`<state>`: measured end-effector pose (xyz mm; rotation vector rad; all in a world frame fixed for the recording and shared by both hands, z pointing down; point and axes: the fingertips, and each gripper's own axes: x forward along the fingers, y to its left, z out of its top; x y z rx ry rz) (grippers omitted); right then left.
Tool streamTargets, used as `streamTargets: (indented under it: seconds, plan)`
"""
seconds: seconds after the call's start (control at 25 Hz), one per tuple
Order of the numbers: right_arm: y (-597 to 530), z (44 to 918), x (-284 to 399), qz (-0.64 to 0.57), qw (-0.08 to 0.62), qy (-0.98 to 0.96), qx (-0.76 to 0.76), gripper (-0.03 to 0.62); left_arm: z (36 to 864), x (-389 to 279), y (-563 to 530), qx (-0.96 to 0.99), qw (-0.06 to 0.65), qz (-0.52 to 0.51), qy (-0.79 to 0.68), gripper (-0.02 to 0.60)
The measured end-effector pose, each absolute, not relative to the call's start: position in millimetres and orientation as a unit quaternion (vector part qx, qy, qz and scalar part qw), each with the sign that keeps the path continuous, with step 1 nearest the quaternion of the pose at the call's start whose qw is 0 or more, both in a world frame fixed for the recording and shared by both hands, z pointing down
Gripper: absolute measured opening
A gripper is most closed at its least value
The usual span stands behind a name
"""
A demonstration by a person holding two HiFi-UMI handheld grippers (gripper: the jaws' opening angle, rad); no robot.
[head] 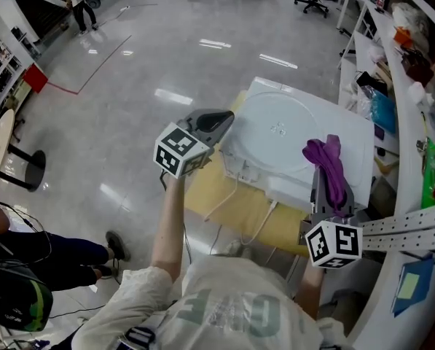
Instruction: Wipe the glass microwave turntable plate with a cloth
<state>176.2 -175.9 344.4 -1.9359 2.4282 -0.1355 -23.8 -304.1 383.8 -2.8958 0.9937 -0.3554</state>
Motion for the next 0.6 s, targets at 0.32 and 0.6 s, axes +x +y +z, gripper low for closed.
streamTargets:
  seconds: [0.32, 0.6]
  plan:
    - [-179.3, 347.1, 182.1, -0.047, 0.011, 0.772, -0.633, 0.058, 431.7, -9.7, -300.2, -0.953, -0.043, -0.126, 0.272, 0.003]
    - [-185.5, 345.8, 168.5, -0.037, -0.004, 0.781, -0.624, 0.057, 436.5, -10.3, -297.0, -0.956, -0.052, -0.092, 0.272, 0.003]
